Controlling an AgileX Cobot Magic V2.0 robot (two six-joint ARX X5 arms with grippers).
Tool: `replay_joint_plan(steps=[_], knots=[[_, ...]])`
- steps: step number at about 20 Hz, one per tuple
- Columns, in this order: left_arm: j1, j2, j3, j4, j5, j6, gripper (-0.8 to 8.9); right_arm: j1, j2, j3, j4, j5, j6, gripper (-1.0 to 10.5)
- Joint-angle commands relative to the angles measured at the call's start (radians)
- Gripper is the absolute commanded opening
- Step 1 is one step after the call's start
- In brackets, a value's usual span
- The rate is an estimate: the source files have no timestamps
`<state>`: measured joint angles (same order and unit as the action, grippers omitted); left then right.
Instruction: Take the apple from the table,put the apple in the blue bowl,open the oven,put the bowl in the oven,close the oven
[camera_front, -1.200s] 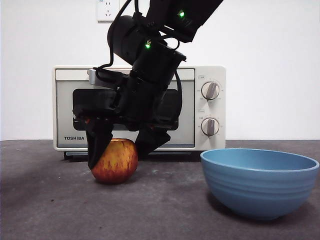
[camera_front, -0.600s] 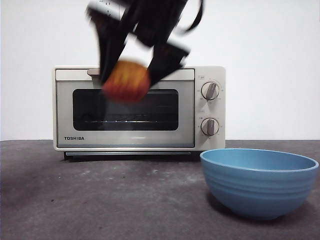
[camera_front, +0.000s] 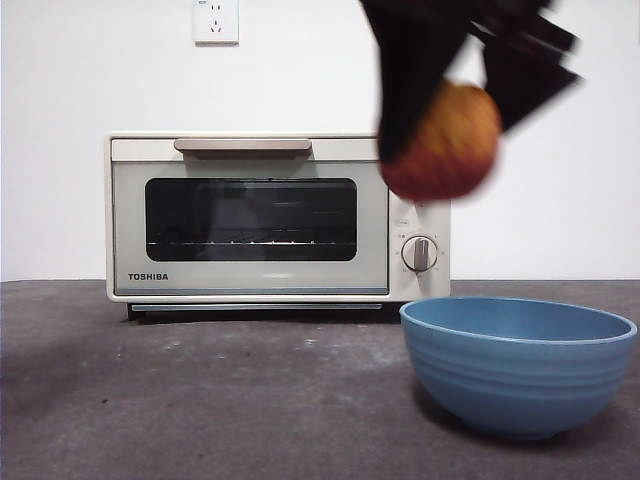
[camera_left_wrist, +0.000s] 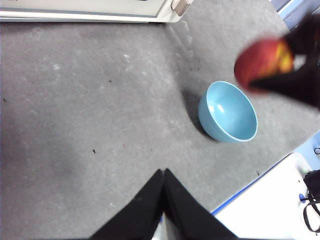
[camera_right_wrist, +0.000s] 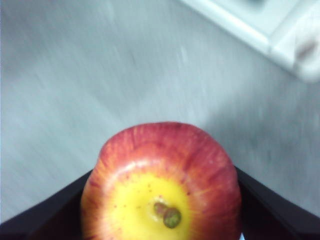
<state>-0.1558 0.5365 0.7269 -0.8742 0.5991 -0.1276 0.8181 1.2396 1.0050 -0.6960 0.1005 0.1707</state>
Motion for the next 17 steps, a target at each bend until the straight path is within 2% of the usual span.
replay_joint_plan(steps=[1, 8, 11, 17], knots=[[-0.003, 0.005, 0.015, 0.015, 0.000, 0.014, 0.07, 0.008, -0.045, -0.102, 0.083, 0.020, 0.040, 3.0], [-0.003, 0.005, 0.015, 0.014, 0.000, 0.013, 0.07, -0.014, -0.038, -0.354, 0.348, 0.029, 0.066, 3.0], [-0.003, 0.006, 0.015, 0.016, 0.000, 0.013, 0.07, -0.037, -0.038, -0.381, 0.356, 0.025, 0.065, 3.6], [-0.003, 0.005, 0.015, 0.014, 0.000, 0.006, 0.07, -0.040, -0.037, -0.385, 0.373, -0.019, 0.065, 4.0]])
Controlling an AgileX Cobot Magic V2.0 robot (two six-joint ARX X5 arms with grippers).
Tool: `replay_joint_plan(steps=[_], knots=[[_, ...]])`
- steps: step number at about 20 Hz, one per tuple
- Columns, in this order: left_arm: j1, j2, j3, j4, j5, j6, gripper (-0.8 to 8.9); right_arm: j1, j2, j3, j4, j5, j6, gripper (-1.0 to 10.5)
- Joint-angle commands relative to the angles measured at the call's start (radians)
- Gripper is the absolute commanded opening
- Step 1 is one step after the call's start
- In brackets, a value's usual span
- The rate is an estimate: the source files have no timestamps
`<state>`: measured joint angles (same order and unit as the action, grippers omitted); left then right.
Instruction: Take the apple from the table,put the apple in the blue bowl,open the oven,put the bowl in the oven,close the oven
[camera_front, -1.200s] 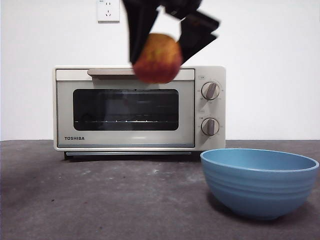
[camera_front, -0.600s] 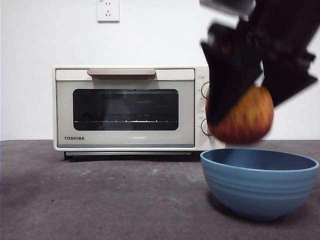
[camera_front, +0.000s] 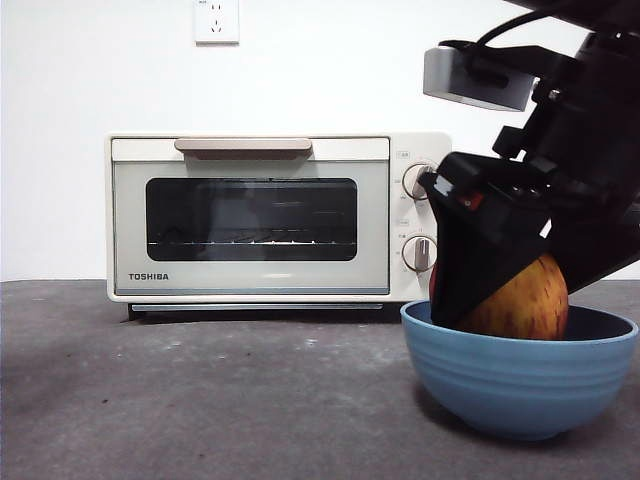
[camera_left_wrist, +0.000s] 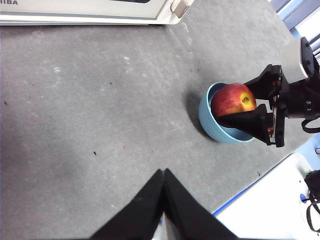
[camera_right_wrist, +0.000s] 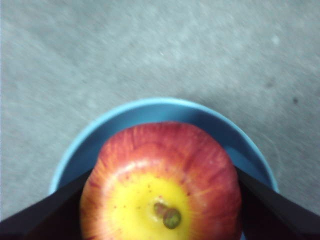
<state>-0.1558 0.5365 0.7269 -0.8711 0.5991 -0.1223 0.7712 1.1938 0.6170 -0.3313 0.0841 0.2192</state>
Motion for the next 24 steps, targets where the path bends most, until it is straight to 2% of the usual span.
replay_joint_plan(steps=[1, 11, 15, 19, 24], knots=[[-0.003, 0.005, 0.015, 0.011, 0.000, 0.000, 0.07, 0.007, 0.009, 0.003, 0.008, -0.006, 0.017, 4.1], [-0.003, 0.005, 0.015, 0.011, 0.000, -0.002, 0.07, 0.008, 0.055, 0.004, 0.003, -0.009, 0.016, 4.5], [-0.003, 0.008, 0.015, 0.034, 0.000, -0.008, 0.07, 0.011, 0.022, 0.033, -0.010, 0.026, -0.002, 4.5], [-0.004, 0.036, 0.015, 0.109, -0.001, -0.047, 0.07, 0.011, -0.055, 0.146, -0.144, 0.039, -0.029, 4.5], [-0.008, 0.149, 0.019, 0.334, -0.001, -0.110, 0.07, -0.002, -0.141, 0.319, -0.444, 0.048, -0.007, 4.5]])
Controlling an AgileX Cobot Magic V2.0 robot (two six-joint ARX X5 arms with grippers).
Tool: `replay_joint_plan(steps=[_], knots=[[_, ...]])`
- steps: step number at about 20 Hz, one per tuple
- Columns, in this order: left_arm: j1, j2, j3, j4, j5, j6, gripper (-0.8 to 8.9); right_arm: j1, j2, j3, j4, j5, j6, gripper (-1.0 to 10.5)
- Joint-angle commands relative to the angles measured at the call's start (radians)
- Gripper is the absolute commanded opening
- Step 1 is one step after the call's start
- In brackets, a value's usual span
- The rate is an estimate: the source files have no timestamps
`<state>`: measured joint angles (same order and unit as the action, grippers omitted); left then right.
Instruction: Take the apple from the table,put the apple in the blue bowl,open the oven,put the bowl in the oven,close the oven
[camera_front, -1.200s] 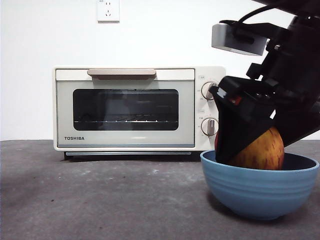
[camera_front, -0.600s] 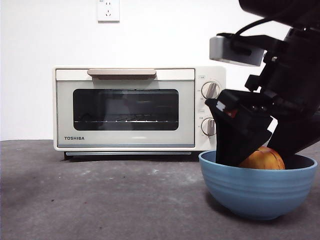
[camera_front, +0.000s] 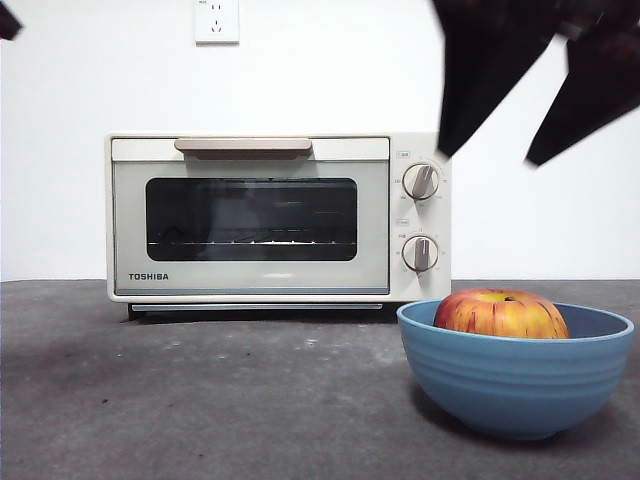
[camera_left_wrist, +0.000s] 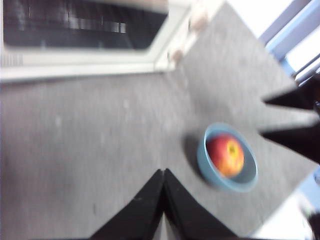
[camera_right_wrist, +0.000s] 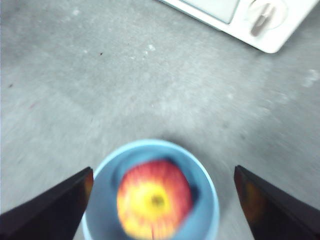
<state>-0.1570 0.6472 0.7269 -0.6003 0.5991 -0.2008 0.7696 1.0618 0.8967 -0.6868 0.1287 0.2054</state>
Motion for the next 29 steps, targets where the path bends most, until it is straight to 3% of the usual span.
replay_joint_plan(steps=[1, 10, 20, 29], knots=[[-0.012, 0.074, 0.021, 0.116, -0.002, -0.039, 0.07, -0.011, -0.030, 0.048, -0.145, 0.005, 0.013, 4.5], [-0.071, 0.473, 0.220, 0.382, -0.136, -0.007, 0.07, -0.128, -0.143, 0.014, -0.385, 0.011, 0.058, 4.5], [-0.129, 0.831, 0.466, 0.415, -0.231, 0.088, 0.07, -0.131, -0.143, -0.064, -0.357, 0.007, 0.095, 4.5], [-0.154, 0.958, 0.512, 0.436, -0.283, 0.134, 0.07, -0.131, -0.143, -0.064, -0.327, 0.007, 0.102, 4.5]])
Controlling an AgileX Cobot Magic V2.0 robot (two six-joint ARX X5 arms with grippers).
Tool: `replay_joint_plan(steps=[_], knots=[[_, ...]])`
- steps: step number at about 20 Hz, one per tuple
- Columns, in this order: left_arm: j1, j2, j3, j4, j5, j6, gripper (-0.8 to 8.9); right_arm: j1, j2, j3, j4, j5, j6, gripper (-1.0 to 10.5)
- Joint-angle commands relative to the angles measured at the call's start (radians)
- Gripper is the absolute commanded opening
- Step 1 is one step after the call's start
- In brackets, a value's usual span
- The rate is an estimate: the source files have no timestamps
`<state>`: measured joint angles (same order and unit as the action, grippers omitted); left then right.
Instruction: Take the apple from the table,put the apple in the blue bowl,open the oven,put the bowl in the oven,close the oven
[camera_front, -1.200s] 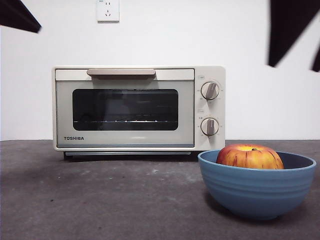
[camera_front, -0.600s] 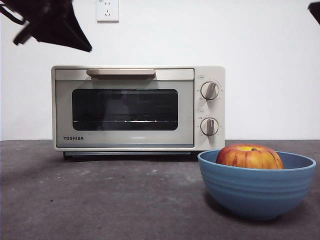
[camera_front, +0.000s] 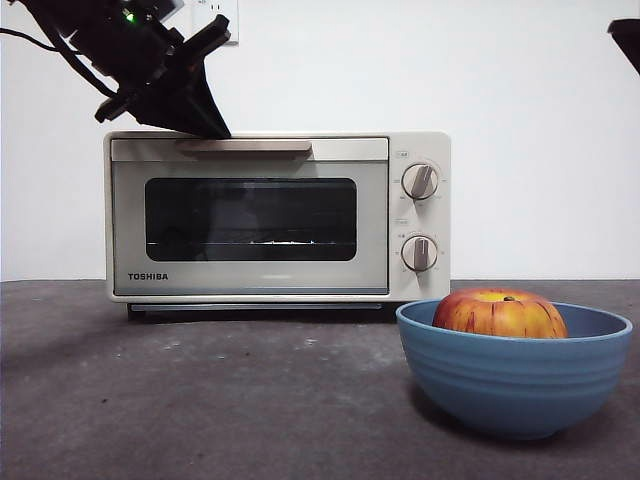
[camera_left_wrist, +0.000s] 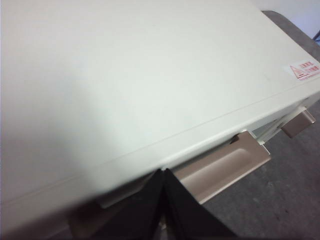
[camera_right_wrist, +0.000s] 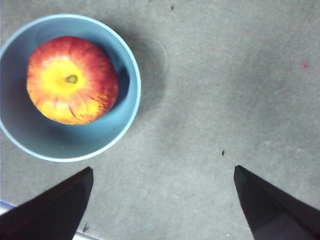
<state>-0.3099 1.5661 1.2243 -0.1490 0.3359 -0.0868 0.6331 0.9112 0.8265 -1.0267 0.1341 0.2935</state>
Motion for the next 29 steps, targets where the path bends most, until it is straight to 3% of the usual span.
replay_joint_plan(steps=[1, 9, 16, 21, 29], knots=[[-0.007, 0.039, 0.015, -0.037, -0.020, 0.023, 0.07, 0.005, 0.008, 0.006, 0.017, 0.002, 0.014, 4.5], [-0.115, 0.039, 0.015, -0.304, -0.019, 0.080, 0.07, -0.024, 0.009, 0.006, 0.027, 0.031, 0.020, 4.5], [-0.172, 0.032, 0.015, -0.533, -0.019, 0.080, 0.07, -0.107, 0.008, 0.006, 0.003, 0.024, -0.051, 4.5], [-0.193, -0.005, 0.015, -0.641, -0.019, 0.082, 0.07, -0.156, 0.011, 0.006, 0.005, -0.056, -0.068, 4.5], [-0.192, -0.284, 0.013, -0.607, -0.021, 0.023, 0.07, -0.256, 0.102, 0.005, 0.073, -0.241, -0.113, 4.3]])
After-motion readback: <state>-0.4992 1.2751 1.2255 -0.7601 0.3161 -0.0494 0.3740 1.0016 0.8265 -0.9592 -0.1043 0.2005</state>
